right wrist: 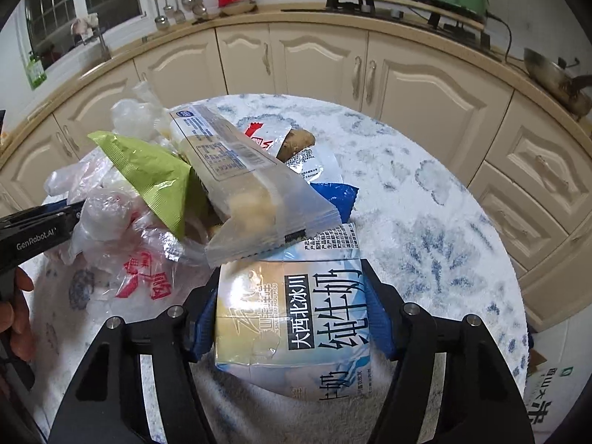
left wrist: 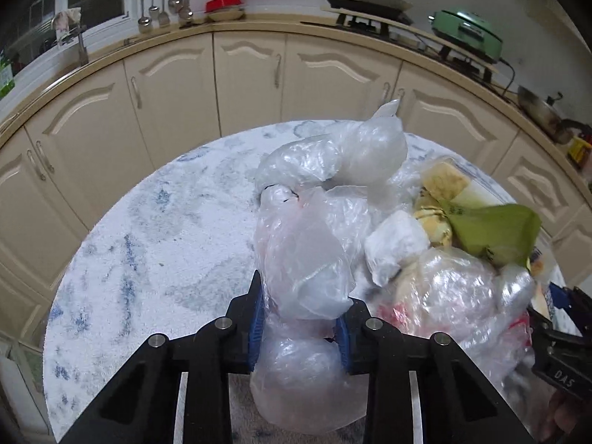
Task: Collect trash
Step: 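Grasp the clear plastic bag with left tool while right tool grasps the milk carton, then carry the bag and carton to the blue bin and release both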
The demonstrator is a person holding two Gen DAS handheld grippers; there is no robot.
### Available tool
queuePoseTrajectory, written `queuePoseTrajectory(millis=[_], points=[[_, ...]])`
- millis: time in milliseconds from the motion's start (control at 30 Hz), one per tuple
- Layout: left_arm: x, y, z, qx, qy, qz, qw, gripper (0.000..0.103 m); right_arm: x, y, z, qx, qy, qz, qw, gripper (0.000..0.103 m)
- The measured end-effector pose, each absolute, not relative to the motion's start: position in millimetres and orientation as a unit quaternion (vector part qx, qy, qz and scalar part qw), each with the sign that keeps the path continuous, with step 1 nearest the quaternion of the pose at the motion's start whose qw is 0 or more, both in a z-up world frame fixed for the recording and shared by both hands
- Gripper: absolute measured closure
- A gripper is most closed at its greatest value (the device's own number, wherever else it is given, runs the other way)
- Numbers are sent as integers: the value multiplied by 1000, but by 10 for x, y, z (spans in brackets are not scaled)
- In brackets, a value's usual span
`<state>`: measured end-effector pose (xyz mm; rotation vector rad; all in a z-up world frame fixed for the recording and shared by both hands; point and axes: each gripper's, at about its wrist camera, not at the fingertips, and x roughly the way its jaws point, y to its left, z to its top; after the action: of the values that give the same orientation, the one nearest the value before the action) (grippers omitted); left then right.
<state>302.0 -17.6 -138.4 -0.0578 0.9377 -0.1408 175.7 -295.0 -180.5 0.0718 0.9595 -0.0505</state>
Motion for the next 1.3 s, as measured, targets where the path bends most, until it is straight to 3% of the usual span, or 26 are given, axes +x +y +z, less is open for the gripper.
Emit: queuePoseTrajectory(millis=[400,733,1300], points=[[2549,46,-1385,-18,440,-84,894,77,1253,-2882,-1673,73,452,0,889,36],[2314,-197,-1269,-16,404,-107,908,77,713,-2760,-1542,85,427,15,900,36],[2292,-1421,-706,9,307,-221,925,77,-107,-3401,-917,104,342,-42,933,36]])
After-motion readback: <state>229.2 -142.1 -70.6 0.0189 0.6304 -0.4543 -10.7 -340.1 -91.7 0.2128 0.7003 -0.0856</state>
